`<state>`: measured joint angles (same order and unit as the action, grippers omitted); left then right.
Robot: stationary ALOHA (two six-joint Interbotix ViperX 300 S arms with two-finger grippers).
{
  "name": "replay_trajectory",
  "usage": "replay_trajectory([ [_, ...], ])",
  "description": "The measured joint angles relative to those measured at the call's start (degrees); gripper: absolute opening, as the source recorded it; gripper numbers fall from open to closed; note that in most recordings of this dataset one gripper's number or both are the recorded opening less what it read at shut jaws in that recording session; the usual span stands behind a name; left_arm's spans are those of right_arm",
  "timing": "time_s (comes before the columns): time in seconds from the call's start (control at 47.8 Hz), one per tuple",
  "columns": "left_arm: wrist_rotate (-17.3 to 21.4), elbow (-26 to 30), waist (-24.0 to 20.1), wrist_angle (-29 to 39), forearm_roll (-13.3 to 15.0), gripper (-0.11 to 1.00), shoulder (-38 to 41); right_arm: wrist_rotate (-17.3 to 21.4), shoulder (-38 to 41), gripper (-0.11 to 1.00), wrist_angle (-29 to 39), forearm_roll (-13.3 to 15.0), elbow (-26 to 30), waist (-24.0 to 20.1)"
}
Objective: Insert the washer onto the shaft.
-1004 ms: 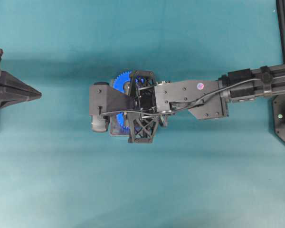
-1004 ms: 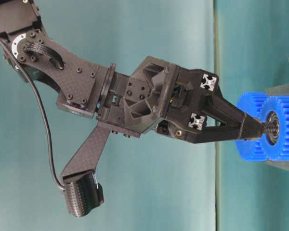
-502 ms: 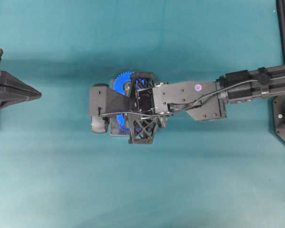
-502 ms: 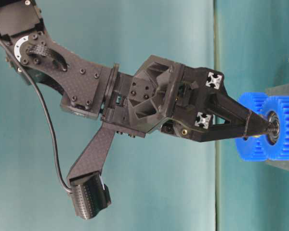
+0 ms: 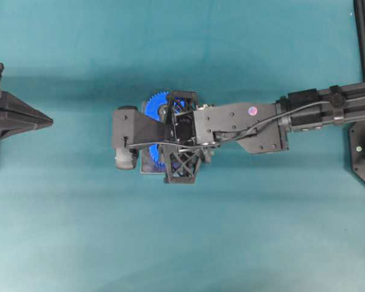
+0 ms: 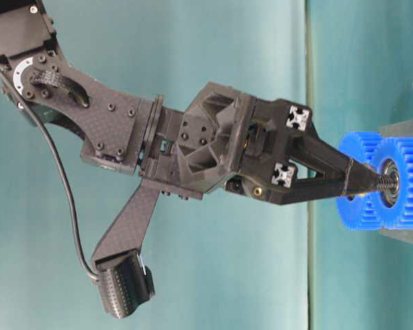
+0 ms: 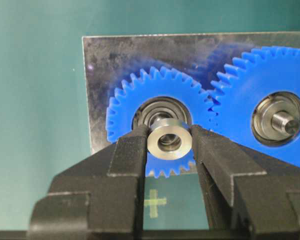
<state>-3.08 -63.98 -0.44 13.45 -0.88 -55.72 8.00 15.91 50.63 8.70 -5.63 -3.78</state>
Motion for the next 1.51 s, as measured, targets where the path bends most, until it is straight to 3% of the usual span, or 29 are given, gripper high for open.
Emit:
replay_trajectory([
  [0.586,0.00,-0.35,-0.09,0.00,0.00,0.01,-0.09,0.00,1.32,0.33,0.35,0.00,0.79,-0.09],
  [0.648,0.00,-0.35,0.00,0.00,0.00,0.01,0.00,0.00,1.32,0.41,0.44,0.00,0.79,-0.09],
  [0.753,0.00,-0.26,0.00,0.00,0.00,0.01,0.00,0.00,1.49,0.62,0.79,0.00,0.79,0.00],
  [0.816,0.00,-0.26,0.00,0.00,0.00,0.01,0.00,0.00,1.49,0.67,1.14,0.00,0.79,0.09],
  [1.255,0.00,-0.35,0.00,0.00,0.00,0.01,0.00,0.00,0.09,0.66,2.90,0.09,1.23,0.35],
  [1.506,0.00,-0.35,0.00,0.09,0.00,0.01,0.00,0.00,-2.46,0.66,5.36,2.11,0.79,0.53],
])
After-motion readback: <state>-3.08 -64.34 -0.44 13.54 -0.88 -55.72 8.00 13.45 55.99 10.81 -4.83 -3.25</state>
